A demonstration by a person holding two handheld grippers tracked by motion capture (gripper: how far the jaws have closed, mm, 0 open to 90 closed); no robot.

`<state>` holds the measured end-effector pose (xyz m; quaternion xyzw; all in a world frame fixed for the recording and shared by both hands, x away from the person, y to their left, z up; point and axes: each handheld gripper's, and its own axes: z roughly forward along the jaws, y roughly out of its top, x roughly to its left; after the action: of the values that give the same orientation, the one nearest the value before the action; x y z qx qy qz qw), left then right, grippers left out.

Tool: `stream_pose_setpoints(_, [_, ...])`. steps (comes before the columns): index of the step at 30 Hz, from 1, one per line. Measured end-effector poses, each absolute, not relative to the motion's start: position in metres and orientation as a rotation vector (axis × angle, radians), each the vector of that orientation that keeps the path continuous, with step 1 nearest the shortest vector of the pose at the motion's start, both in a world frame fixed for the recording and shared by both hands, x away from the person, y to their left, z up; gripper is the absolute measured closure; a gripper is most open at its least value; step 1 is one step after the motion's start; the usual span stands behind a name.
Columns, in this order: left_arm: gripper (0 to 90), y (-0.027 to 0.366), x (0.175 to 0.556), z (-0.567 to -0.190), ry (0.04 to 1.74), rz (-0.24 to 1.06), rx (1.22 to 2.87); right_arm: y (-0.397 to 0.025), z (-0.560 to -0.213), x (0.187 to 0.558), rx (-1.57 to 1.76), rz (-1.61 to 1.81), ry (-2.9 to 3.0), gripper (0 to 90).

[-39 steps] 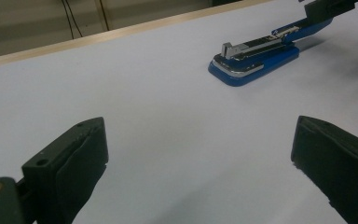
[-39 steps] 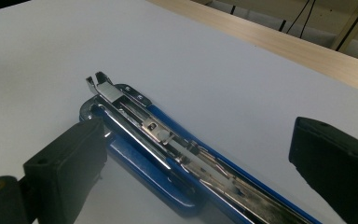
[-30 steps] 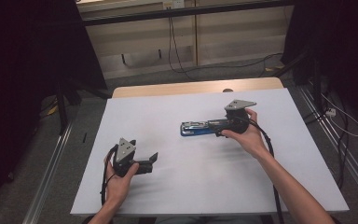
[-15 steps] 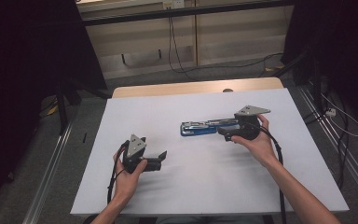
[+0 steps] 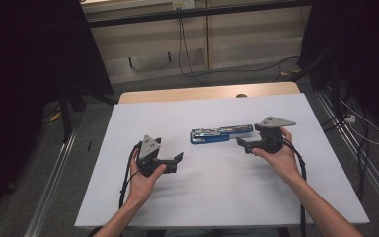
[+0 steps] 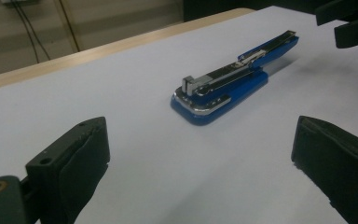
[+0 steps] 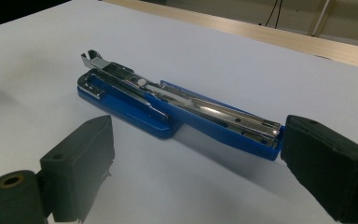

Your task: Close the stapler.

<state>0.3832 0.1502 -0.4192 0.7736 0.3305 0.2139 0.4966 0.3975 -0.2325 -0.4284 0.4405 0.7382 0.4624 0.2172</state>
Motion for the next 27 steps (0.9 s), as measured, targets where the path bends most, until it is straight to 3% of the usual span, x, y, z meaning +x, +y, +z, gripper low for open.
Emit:
stream_pose_setpoints(7, [3.7, 0.143, 0.393, -0.420, 0.811, 0.505, 1.858, -0.238, -0.428, 0.392, 1.220, 1.274, 2.023, 12.5])
stream_pose_setpoints(15, [5.1, 0.128, 0.403, -0.421, 0.791, 0.502, 1.869, -0.244, -0.435, 0.392, 1.235, 1.267, 2.029, 23.3])
stream_pose_setpoints(27, [9.1, 0.115, 0.424, -0.425, 0.809, 0.507, 1.858, -0.246, -0.439, 0.394, 1.225, 1.267, 2.022, 52.9])
